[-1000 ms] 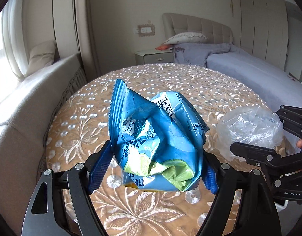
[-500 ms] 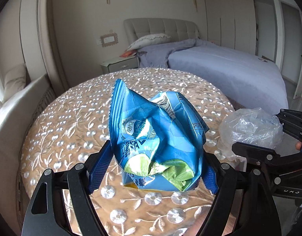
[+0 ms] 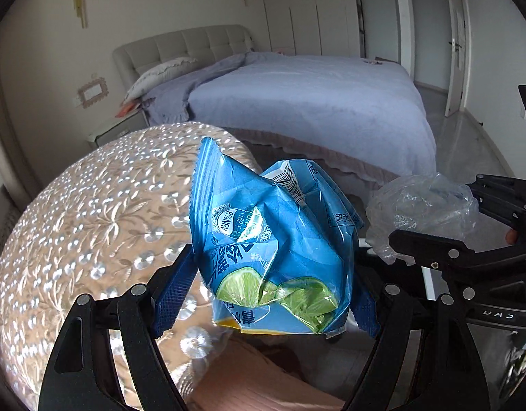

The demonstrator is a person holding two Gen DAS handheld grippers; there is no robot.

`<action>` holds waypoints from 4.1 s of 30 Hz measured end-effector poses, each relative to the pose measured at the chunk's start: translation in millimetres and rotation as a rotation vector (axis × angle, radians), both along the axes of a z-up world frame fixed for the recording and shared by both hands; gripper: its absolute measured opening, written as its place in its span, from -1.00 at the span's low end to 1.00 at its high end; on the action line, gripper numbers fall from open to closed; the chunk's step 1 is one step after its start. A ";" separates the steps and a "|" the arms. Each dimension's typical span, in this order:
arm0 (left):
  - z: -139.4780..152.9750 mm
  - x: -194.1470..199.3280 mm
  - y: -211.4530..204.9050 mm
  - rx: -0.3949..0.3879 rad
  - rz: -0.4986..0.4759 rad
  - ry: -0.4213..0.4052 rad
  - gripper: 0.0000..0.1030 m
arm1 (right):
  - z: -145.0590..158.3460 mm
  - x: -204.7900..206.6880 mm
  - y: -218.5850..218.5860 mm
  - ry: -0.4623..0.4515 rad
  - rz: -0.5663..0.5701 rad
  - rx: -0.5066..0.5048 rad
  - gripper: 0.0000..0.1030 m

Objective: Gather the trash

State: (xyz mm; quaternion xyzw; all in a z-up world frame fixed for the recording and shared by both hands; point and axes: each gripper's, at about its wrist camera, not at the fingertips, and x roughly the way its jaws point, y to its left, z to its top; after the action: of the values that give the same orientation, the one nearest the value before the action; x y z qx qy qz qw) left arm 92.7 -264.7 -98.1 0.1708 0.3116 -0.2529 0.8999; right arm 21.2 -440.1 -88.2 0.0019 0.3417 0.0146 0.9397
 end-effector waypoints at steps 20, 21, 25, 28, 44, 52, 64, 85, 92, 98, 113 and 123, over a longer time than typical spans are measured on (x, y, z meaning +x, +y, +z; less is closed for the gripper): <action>-102.3 19.4 -138.9 0.136 -0.313 0.216 0.53 | -106.2 -26.5 -97.1 0.188 -0.161 0.014 0.03; -109.5 22.5 -144.7 0.141 -0.321 0.233 0.53 | -113.2 -25.9 -101.2 0.201 -0.169 0.020 0.03; -135.1 28.6 -165.1 0.161 -0.346 0.301 0.55 | -138.6 -26.2 -116.1 0.245 -0.201 0.041 0.05; -148.4 29.1 -176.1 0.157 -0.362 0.343 0.87 | -152.1 -26.5 -125.1 0.257 -0.223 0.053 0.40; -111.4 19.8 -156.6 0.116 -0.308 0.242 0.91 | -134.9 -28.4 -131.0 0.196 -0.259 -0.029 0.91; -12.2 17.6 -86.4 -0.070 -0.124 0.053 0.91 | -38.6 -24.6 -92.8 -0.056 -0.228 -0.072 0.91; 74.2 -12.8 72.8 -0.126 0.317 -0.219 0.91 | 50.7 13.5 41.7 -0.334 -0.121 -0.111 0.91; 105.8 -95.0 236.0 -0.213 0.675 -0.402 0.91 | 98.7 -17.0 220.6 -0.471 0.048 -0.099 0.91; 105.4 -117.5 259.0 -0.217 0.722 -0.429 0.91 | 97.9 -27.3 243.3 -0.460 0.081 -0.102 0.91; 106.8 -132.3 269.2 -0.246 0.709 -0.441 0.91 | 101.1 -37.8 260.7 -0.481 0.088 -0.142 0.91; 111.6 -144.7 277.4 -0.251 0.731 -0.472 0.91 | 103.6 -44.0 273.9 -0.481 0.111 -0.145 0.91; 112.5 -145.9 277.8 -0.249 0.733 -0.476 0.91 | 104.0 -47.3 276.6 -0.481 0.113 -0.149 0.91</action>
State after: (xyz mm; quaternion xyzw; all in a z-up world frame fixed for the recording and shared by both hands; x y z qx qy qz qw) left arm -53.2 13.1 14.4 -0.0069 0.1034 0.0930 0.9903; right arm -26.1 -163.6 15.8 -0.0898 0.1079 0.0418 0.9892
